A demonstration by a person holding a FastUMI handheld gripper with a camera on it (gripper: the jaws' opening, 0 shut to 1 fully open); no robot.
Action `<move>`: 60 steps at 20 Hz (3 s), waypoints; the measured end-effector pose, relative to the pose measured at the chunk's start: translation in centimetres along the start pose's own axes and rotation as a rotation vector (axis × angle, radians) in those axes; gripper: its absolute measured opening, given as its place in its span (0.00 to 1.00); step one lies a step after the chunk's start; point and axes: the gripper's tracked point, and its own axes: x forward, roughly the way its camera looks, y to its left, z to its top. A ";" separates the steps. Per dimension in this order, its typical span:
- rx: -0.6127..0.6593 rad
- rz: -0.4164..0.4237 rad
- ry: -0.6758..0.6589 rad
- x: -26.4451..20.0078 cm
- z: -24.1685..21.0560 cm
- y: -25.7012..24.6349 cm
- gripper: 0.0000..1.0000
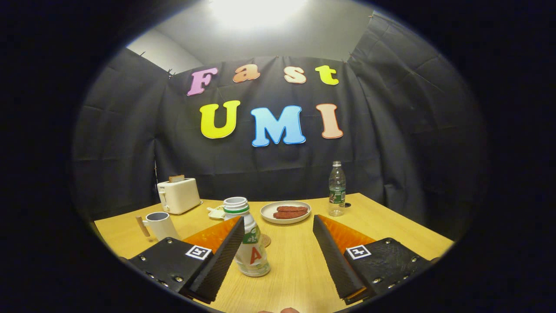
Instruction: Take the bottle from table, then pour the juice into the cup, finally place the bottle on the coaster
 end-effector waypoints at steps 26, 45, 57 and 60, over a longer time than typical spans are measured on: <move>-0.122 -0.115 0.125 9.5 -8.1 3.9 0.74; -0.703 0.056 0.013 15.5 -2.5 10.9 0.73; -0.876 0.156 0.017 19.1 -4.5 15.3 0.73; -0.978 0.174 -0.009 19.0 -4.3 16.2 0.73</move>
